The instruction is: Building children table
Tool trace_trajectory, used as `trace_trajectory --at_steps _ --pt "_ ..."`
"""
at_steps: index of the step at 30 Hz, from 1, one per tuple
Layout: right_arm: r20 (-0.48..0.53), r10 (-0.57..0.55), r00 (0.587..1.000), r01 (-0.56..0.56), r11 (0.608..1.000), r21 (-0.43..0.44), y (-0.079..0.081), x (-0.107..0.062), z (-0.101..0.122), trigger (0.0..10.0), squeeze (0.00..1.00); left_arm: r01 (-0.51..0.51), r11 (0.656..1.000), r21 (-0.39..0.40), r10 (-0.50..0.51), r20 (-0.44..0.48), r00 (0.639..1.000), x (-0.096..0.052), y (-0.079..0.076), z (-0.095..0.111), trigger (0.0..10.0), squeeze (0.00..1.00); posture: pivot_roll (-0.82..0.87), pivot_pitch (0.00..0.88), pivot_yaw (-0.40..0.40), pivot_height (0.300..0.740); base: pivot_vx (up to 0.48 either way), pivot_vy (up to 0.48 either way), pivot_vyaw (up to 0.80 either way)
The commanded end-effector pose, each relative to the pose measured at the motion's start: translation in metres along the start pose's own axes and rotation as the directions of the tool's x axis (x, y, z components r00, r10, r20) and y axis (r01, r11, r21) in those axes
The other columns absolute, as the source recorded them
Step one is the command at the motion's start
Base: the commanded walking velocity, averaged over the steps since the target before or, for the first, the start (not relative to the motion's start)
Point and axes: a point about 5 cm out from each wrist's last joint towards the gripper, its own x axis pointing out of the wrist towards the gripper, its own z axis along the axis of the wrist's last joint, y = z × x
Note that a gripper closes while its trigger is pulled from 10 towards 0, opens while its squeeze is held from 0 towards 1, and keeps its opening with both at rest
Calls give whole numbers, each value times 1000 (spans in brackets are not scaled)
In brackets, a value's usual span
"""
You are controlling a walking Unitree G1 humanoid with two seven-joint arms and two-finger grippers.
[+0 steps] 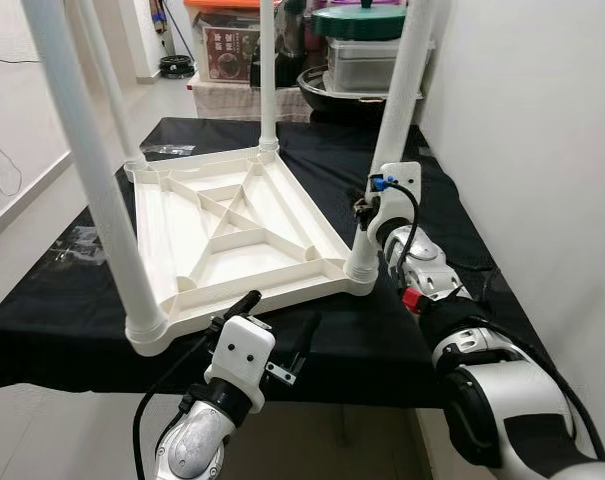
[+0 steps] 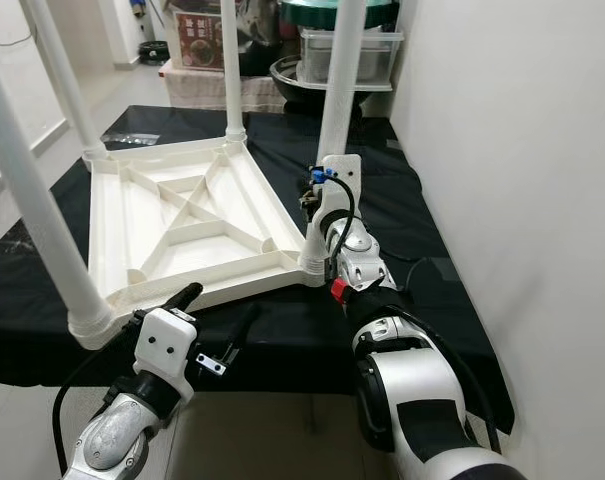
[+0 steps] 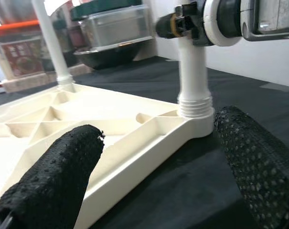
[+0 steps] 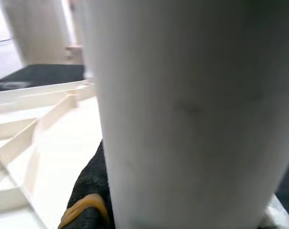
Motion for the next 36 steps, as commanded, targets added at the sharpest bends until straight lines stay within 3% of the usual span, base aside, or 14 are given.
trace_trajectory --at_steps 1,3,4,7,8,13,14,16,19,21,24,27,34,36 --pt "-148 -139 979 144 989 19 -7 -6 -28 0 0 -12 1000 9 12 8 1000 -1 0 1 10000 0 62 74 -71 740 0 0 0" --pt "-154 -206 966 214 976 31 -4 -8 -29 0 0 -15 1000 13 15 9 1000 -1 -1 1 10000 0 64 75 -72 740 0 0 0" --pt "-156 -225 962 237 969 67 4 -9 -30 2941 0 -17 1000 17 16 8 1000 -1 -1 0 10000 0 63 74 -72 740 0 0 0" --pt "-156 -225 962 237 969 67 4 -9 -30 2941 0 -17 1000 17 16 8 1000 -1 -1 0 10000 0 63 74 -72 740 0 0 0" --pt "-58 -128 990 134 983 123 24 -11 -20 10000 1000 -12 1000 16 12 4 1000 -1 -3 -1 10000 0 58 73 -73 740 0 0 0" --pt "140 83 987 -93 993 66 41 -16 -4 10000 1000 -4 1000 12 4 1 1000 0 -5 -2 10000 0 64 72 -78 740 0 0 0" --pt "145 188 971 -199 978 61 43 -17 -5 10000 0 0 1000 10 0 1 1000 0 -5 -2 10000 0 61 69 -77 740 0 0 0" --pt "145 188 971 -199 978 61 43 -17 -5 10000 0 0 1000 10 0 1 1000 0 -5 -2 10000 0 61 69 -77 740 0 0 0" --pt "113 448 887 -453 891 27 35 -21 -13 10000 0 7 1000 11 -7 3 1000 0 -6 -2 10000 0 62 63 -78 740 0 0 0" --pt "49 625 779 -627 779 26 23 -25 -18 10000 0 10 1000 12 -10 4 1000 0 -7 -3 10000 0 61 56 -77 740 0 0 0" --pt "30 674 739 -674 737 44 20 -27 -19 10000 0 10 1000 13 -10 3 1000 0 -7 -3 10000 0 61 56 -77 740 0 0 0" --pt "29 796 605 -795 601 88 11 -28 -8 10000 0 12 1000 15 -12 2 1000 0 -7 -4 10000 0 63 51 -75 740 0 0 0" --pt "9 884 467 -880 464 100 15 -26 3 10000 0 15 1000 19 -14 -3 1000 0 -7 -6 10000 0 83 39 -79 740 0 0 0" --pt "29 929 369 -922 362 137 23 -29 7 10000 0 17 1000 20 -17 -3 1000 1 -8 -6 10000 0 89 36 -78 740 0 0 0"
